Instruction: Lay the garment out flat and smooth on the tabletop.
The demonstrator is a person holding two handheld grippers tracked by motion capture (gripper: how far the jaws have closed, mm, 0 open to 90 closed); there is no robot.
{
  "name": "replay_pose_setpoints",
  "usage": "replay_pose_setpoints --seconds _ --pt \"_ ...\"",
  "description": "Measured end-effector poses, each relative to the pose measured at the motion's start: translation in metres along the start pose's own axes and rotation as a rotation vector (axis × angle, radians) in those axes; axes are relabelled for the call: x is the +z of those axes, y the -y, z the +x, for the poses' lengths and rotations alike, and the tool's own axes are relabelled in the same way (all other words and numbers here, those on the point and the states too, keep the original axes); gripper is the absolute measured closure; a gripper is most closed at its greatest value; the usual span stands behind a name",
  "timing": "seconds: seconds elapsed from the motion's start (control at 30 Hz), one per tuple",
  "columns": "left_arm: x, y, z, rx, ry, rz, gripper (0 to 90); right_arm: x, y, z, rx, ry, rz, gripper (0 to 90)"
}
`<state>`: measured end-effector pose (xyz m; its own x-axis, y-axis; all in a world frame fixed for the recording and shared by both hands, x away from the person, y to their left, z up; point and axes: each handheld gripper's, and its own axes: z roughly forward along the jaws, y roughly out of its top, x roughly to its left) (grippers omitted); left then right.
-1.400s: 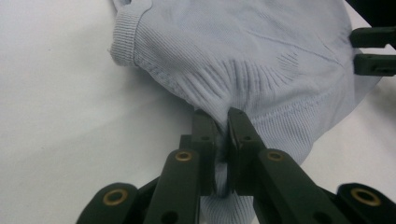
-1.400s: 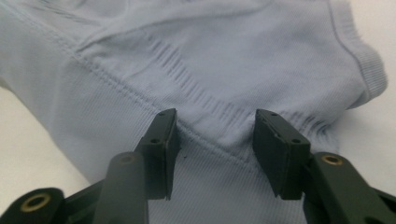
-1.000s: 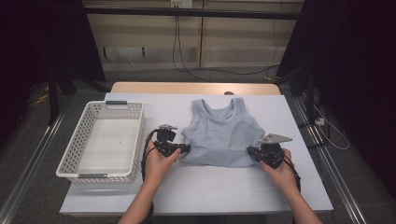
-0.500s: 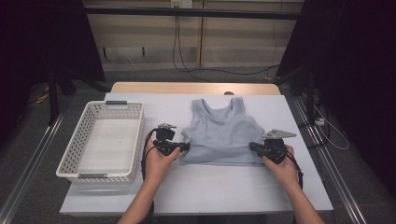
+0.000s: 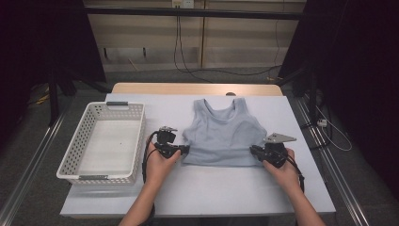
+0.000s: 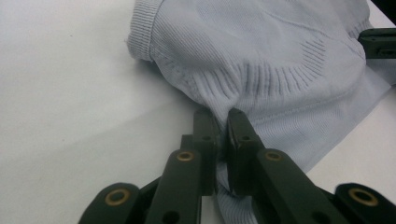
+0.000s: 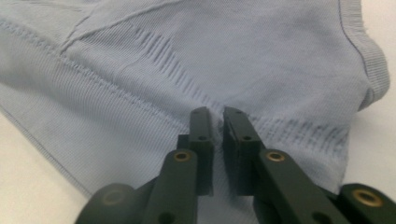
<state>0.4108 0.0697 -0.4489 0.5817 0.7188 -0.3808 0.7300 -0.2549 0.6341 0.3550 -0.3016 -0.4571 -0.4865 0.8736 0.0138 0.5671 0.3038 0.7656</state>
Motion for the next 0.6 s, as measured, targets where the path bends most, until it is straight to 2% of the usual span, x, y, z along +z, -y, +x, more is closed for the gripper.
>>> replay_pose_setpoints --seconds 0.1,0.17,0.23,0.37,0.47,0.6 --pt "0.0 0.0 0.0 -0.002 0.001 0.0 84.3 -0.006 0.002 0.0 0.004 0.002 -0.015 75.6" --pt "-0.001 0.0 0.0 -0.003 0.003 -0.001 84.2 -0.012 0.004 -0.001 0.009 0.023 -0.033 68.6" --pt "-0.001 0.0 0.0 -0.004 0.004 -0.001 84.2 -0.018 0.006 -0.004 0.029 0.032 -0.046 66.6" --pt "-0.001 0.0 0.0 0.0 0.005 -0.001 84.1 -0.029 0.011 -0.01 0.072 0.079 -0.061 56.3" --pt "-0.001 0.0 0.0 0.0 0.005 -0.001 84.1 -0.036 0.015 -0.016 0.099 0.094 -0.066 54.9" --pt "-0.001 -0.001 0.0 -0.001 0.004 -0.002 84.0 -0.032 0.02 -0.02 0.121 0.093 -0.031 56.1"
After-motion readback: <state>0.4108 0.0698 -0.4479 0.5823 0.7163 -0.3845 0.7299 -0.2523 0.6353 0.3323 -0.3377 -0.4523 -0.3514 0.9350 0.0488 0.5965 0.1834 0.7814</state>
